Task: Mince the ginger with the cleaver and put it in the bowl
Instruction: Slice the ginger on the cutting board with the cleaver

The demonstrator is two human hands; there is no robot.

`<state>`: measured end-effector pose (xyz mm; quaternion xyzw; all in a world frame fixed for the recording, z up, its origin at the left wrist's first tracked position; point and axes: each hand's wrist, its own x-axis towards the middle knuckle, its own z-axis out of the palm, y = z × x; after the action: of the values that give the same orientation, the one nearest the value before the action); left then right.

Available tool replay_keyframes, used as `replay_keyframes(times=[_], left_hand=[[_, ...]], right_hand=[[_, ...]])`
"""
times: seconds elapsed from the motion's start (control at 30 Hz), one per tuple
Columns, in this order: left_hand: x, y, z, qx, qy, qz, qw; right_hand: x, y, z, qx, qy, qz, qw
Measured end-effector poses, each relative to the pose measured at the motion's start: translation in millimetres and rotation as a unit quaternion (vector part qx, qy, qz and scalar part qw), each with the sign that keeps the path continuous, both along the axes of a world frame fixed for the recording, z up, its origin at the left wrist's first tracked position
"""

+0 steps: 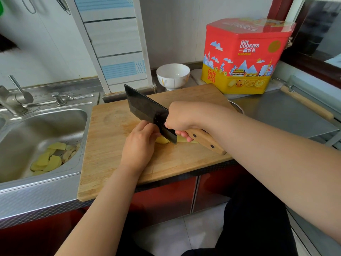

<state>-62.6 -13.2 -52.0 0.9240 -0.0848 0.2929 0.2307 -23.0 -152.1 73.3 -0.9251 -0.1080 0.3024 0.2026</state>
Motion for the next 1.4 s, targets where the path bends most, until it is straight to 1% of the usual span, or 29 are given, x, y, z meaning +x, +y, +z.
replay_keyframes(times=[0.27,0.37,0.47,0.53,0.67,0.83,1.0,1.4], left_hand=[[-0.1,-0.3,-0.8,-0.003,-0.005,0.012,1.000],[0.6,0.6,-0.9,-0.007,0.000,0.009,1.000],[-0.5,0.5,0.4,-0.016,0.005,0.007,1.000],[-0.7,0.8,0.4,-0.031,0.010,0.011,0.999],[-0.6,1.3,-0.6,-0.041,0.024,0.014,0.999],[-1.0,1.3,-1.2,-0.027,0.022,0.010,0.999],[-1.4,1.4,-0.5,-0.020,0.023,0.011,0.999],[-1.8,1.5,0.1,-0.013,0.018,0.004,1.000]], right_hand=[[-0.6,10.0,-18.1,-0.021,0.014,-0.005,1.000],[6.6,0.1,-19.2,0.007,0.012,-0.017,1.000],[12.1,-13.5,-21.3,0.065,0.017,-0.051,0.996],[10.9,-18.9,-23.6,0.083,0.002,-0.049,0.995],[5.2,-20.7,-21.7,0.089,-0.038,-0.025,0.995],[2.0,-14.3,-7.2,0.073,-0.055,-0.014,0.996],[-1.4,-10.6,0.8,0.049,-0.053,-0.016,0.997],[-2.0,-6.7,1.1,0.016,-0.064,0.000,0.998]])
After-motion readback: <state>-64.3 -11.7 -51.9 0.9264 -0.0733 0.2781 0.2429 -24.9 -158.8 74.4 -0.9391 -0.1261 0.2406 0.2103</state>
